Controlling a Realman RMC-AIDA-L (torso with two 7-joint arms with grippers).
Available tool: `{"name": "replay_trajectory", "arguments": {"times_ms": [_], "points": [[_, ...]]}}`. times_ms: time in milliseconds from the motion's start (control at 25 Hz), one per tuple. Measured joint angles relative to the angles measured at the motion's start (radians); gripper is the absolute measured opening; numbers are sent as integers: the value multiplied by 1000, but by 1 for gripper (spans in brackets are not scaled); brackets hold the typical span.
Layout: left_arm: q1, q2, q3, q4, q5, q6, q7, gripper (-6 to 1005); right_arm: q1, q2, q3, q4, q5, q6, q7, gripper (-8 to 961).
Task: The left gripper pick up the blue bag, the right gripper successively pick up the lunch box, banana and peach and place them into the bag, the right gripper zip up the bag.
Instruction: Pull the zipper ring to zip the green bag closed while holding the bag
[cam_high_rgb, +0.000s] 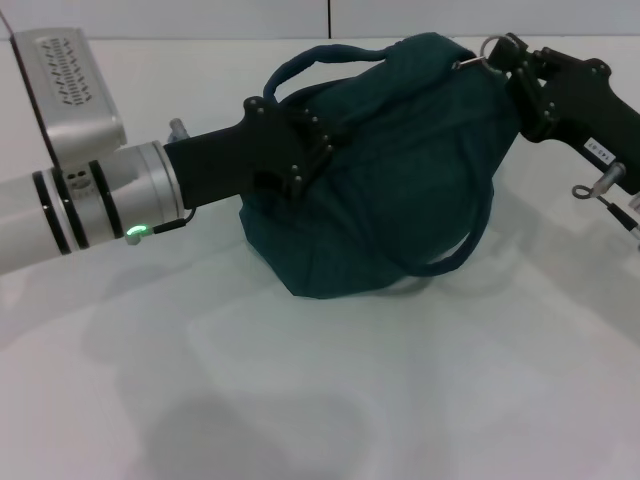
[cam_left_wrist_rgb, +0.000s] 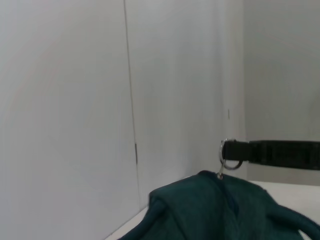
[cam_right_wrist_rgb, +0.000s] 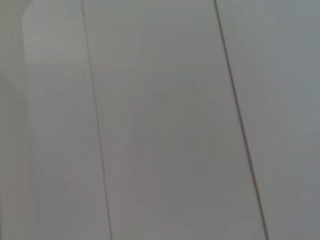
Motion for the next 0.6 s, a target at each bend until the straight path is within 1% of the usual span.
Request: {"name": "replay_trajectory", "arguments": {"times_ms": [160, 360, 600], "points": [[12, 3, -10, 6, -3, -7, 1, 47, -11, -1, 23, 1, 1, 0, 0, 6], [14, 1, -12, -3, -30, -54, 2, 46, -16, -1, 35, 11, 1, -1, 0, 6], [31, 2, -12, -5, -127, -94, 0, 46, -13, -2, 36, 33, 3, 15, -7, 6]]}}
